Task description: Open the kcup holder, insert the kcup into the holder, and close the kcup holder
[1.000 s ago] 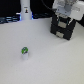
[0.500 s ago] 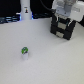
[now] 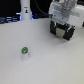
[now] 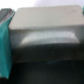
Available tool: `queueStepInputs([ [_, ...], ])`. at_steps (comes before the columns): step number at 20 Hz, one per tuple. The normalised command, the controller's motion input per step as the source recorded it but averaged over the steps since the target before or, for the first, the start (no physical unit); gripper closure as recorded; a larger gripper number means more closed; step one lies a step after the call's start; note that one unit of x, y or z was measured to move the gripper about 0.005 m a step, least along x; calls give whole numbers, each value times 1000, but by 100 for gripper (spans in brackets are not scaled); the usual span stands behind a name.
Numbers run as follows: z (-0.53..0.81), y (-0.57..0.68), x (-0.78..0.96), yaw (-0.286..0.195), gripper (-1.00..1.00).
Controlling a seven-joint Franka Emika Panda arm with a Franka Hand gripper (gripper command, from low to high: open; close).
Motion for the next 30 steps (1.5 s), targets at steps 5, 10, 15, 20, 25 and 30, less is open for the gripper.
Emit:
queueStepInputs([
  [5, 128, -438, 881, -93, 100],
  [10, 114, -453, 853, -85, 100],
  [15, 115, -455, 820, -79, 100],
  [20, 102, -413, 587, -70, 100],
  [25, 70, -82, 6, -22, -100],
  [30, 426, -294, 56, -134, -100],
])
